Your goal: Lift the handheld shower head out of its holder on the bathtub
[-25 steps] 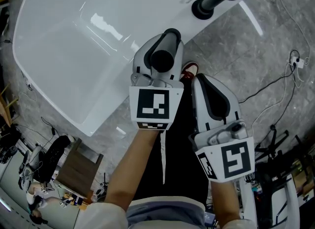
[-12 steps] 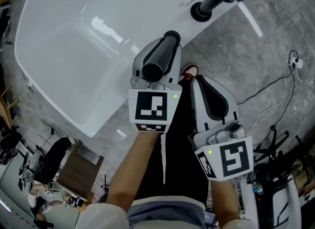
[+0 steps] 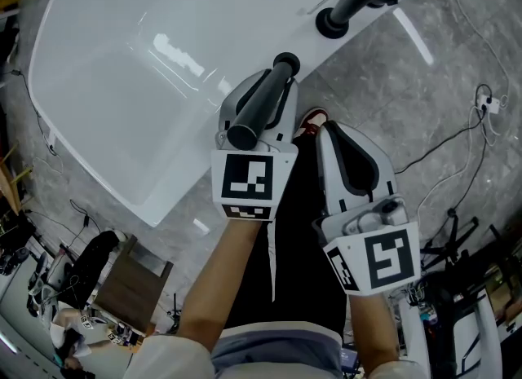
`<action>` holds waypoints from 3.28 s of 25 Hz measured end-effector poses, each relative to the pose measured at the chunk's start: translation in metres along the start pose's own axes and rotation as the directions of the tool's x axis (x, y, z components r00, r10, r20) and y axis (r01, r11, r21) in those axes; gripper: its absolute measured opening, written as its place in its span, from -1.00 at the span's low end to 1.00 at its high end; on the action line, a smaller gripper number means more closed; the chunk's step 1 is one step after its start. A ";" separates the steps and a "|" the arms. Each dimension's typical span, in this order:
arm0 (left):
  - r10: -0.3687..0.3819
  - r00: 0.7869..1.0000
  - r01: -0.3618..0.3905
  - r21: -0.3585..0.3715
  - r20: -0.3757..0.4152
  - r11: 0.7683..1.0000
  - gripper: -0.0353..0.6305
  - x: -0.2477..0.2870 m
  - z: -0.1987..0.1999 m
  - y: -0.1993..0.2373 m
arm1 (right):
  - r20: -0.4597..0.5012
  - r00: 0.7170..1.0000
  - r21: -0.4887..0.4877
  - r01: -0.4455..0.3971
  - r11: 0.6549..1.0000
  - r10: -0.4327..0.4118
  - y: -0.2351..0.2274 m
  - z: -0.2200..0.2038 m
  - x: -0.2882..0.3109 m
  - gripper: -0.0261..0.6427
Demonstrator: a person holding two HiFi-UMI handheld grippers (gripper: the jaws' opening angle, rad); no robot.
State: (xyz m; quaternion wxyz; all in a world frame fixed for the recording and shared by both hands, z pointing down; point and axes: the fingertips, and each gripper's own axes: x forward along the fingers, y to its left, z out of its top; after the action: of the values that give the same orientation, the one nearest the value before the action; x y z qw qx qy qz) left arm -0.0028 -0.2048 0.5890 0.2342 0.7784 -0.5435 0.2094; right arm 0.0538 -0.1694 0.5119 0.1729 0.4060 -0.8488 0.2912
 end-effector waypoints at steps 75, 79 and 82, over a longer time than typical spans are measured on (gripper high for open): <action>-0.058 0.995 0.062 -0.061 0.078 0.996 -0.48 -0.134 0.114 -0.012 | 0.181 0.983 -0.030 0.041 0.999 -0.035 0.081 0.132 -0.106 -0.86; -0.056 0.995 0.062 -0.066 0.084 0.996 -0.48 -0.149 0.117 -0.011 | 0.184 0.982 -0.034 0.033 0.999 -0.026 0.091 0.132 -0.114 -0.86; -0.058 0.994 0.064 -0.064 0.094 0.996 -0.48 -0.161 0.123 -0.009 | 0.184 0.983 -0.041 0.030 0.999 -0.022 0.098 0.134 -0.121 -0.86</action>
State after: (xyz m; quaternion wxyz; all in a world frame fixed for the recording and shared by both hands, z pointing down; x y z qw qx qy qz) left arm -0.0370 -0.1542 0.3951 0.2409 0.7952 -0.5364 0.1479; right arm 0.0422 -0.1343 0.3102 0.1065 0.4382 -0.8620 0.2316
